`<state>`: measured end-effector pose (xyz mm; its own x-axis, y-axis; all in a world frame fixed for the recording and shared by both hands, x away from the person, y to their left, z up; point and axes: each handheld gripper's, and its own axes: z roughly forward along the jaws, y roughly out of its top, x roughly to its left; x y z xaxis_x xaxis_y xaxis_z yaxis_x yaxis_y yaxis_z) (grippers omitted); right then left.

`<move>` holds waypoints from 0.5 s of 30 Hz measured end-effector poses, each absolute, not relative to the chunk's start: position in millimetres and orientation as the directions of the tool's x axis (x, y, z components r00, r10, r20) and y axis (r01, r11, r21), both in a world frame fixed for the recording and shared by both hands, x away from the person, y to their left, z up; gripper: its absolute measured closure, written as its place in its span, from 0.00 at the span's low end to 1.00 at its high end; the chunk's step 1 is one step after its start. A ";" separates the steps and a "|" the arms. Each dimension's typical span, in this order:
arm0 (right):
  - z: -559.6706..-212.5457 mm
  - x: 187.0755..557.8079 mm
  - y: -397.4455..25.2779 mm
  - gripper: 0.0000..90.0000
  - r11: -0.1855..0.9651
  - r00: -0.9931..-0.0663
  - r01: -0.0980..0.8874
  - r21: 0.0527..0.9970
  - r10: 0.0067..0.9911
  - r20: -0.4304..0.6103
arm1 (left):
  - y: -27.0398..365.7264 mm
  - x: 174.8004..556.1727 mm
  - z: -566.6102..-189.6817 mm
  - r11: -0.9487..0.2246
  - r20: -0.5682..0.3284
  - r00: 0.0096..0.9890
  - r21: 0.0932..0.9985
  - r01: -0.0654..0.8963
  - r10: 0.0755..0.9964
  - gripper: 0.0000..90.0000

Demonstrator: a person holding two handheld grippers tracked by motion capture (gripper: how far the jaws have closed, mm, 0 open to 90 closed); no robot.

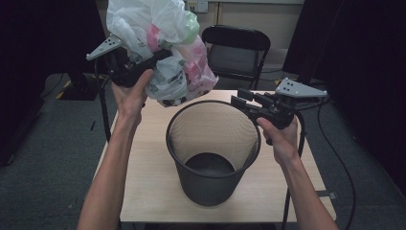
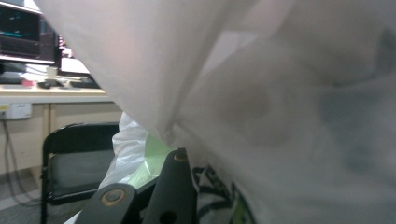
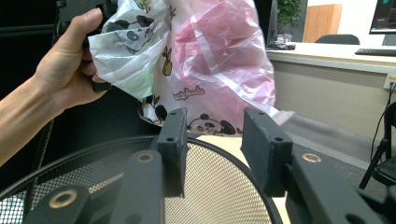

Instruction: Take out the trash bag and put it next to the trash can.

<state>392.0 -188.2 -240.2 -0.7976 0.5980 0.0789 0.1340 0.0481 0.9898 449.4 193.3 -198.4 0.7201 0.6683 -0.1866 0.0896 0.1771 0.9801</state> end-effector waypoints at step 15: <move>-273.9 381.8 -218.9 0.71 0.026 -0.763 0.176 0.984 0.636 0.119 | 212.8 454.0 -241.3 0.140 -0.214 0.650 0.976 0.164 0.729 0.92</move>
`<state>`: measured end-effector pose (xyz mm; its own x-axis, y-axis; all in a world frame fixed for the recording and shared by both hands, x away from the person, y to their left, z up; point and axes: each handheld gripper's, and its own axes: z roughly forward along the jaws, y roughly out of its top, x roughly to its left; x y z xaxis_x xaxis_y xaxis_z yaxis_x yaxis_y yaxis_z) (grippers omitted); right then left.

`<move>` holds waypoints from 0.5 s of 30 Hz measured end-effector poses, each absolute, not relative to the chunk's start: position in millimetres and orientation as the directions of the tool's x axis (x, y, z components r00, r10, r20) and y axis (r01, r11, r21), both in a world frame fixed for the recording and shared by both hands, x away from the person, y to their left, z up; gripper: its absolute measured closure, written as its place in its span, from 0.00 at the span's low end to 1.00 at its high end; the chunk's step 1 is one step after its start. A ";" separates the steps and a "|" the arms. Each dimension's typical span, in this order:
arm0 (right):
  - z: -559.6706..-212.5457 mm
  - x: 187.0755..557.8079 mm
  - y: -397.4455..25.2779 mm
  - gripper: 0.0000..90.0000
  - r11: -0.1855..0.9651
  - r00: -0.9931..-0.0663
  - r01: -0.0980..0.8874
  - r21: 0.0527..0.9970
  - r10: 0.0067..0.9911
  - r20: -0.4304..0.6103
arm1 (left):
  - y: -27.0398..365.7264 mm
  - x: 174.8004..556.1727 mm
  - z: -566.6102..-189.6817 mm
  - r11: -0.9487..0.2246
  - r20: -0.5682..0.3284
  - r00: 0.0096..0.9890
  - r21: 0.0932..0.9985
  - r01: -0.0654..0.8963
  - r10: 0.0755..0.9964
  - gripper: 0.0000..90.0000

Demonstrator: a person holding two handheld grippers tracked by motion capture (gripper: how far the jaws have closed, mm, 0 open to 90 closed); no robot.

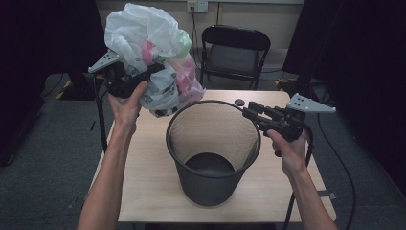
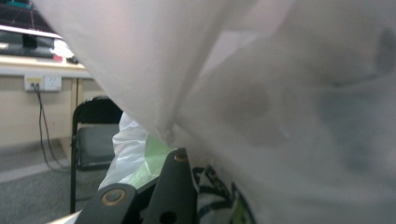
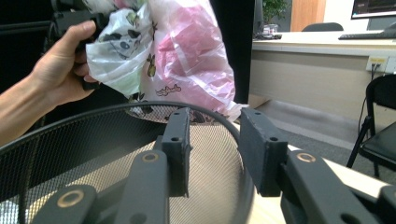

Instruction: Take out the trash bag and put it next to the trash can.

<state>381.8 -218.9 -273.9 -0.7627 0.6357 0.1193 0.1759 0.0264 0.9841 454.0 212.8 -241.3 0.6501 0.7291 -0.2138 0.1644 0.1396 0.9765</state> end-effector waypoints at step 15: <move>-301.5 368.4 -255.5 0.63 -0.023 -0.721 0.199 0.980 0.673 0.162 | 233.2 458.3 -296.8 0.080 -0.217 0.618 0.967 0.241 0.756 0.92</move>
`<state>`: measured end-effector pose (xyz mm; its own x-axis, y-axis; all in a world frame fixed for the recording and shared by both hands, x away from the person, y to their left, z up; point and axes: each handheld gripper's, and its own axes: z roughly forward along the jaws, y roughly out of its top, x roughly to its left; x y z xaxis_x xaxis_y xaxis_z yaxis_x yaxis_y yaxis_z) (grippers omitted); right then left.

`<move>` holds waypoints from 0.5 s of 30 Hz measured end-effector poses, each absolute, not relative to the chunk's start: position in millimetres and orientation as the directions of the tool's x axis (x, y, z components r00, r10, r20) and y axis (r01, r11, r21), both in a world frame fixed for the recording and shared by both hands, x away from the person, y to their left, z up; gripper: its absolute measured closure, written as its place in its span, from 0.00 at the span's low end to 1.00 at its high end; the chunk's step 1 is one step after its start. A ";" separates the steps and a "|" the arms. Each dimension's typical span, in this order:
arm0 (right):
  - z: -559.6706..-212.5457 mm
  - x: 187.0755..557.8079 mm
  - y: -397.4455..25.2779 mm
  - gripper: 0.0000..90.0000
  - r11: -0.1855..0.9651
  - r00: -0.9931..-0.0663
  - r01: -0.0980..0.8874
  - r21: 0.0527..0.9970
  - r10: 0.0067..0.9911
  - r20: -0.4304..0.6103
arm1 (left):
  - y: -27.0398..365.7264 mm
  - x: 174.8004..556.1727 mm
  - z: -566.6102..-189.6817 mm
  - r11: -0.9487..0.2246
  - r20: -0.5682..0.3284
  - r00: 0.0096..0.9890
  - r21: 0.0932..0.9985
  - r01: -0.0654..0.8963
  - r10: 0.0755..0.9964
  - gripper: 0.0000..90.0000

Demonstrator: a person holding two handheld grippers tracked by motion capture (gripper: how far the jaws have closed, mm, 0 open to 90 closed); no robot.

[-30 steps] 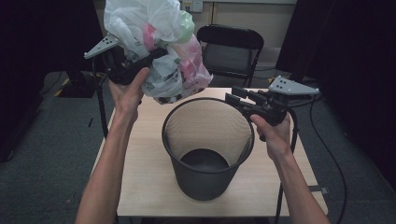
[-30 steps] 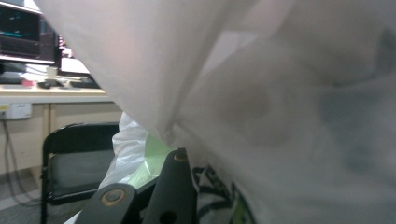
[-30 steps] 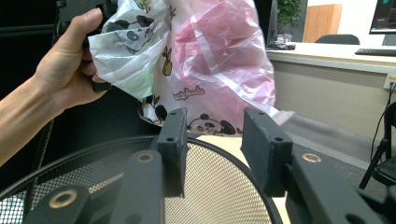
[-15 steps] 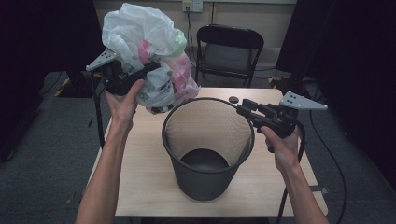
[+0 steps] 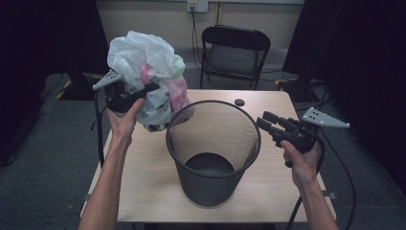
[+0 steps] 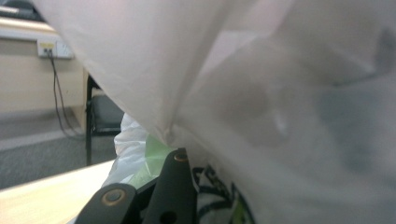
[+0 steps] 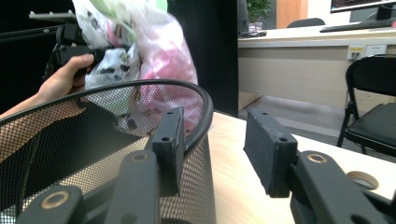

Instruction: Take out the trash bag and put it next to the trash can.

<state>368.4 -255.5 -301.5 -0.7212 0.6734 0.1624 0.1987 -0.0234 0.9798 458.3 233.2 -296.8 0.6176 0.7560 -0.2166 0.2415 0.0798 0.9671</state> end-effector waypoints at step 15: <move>-336.1 365.1 -267.2 0.59 0.013 -0.683 0.266 0.964 0.708 0.179 | 237.0 460.9 -354.8 0.040 -0.250 0.580 0.936 0.350 0.775 0.92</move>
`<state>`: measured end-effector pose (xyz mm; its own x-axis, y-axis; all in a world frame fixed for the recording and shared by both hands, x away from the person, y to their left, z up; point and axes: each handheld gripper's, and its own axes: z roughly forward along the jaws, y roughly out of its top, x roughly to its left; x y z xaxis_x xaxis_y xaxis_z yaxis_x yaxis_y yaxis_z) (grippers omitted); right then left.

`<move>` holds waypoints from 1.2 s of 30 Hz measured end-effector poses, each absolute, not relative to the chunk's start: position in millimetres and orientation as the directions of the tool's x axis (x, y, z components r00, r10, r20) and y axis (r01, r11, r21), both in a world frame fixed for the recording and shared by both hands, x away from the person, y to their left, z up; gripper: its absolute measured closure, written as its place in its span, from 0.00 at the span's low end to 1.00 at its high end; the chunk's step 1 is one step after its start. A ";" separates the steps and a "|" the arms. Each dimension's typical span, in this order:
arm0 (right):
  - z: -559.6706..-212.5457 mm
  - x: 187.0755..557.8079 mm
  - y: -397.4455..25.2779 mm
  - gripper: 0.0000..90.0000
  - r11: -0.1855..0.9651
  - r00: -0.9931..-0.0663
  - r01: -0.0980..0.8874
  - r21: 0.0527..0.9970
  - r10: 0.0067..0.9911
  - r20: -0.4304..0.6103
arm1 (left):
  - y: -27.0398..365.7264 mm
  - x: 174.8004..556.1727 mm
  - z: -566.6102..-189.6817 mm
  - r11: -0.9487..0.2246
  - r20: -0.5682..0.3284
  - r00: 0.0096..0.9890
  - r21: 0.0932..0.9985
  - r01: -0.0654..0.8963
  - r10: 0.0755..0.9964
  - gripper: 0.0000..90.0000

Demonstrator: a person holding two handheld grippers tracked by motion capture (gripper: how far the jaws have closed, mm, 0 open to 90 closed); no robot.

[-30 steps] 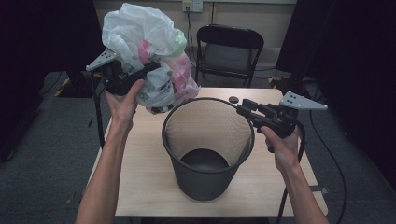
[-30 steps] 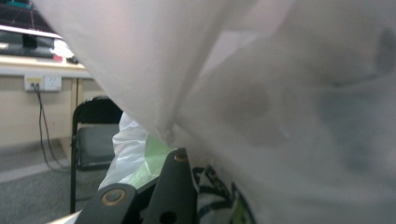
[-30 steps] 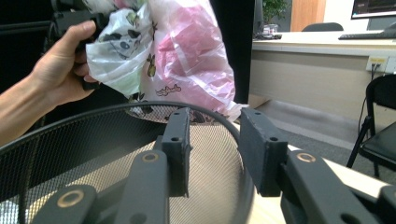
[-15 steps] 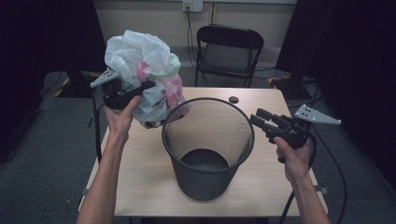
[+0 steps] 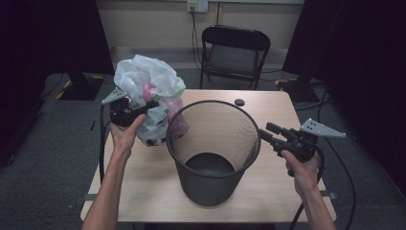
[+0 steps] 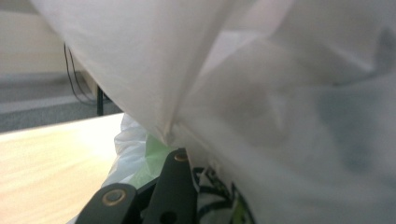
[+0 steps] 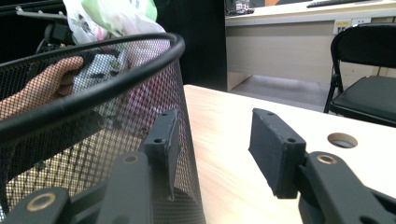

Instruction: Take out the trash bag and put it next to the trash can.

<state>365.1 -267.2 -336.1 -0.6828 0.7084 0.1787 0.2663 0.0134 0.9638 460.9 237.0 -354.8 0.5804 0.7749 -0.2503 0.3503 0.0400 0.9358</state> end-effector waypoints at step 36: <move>-374.1 373.2 -256.0 0.57 0.092 -0.673 0.350 0.932 0.716 0.182 | 224.8 471.4 -413.7 0.038 -0.315 0.528 0.882 0.469 0.788 0.49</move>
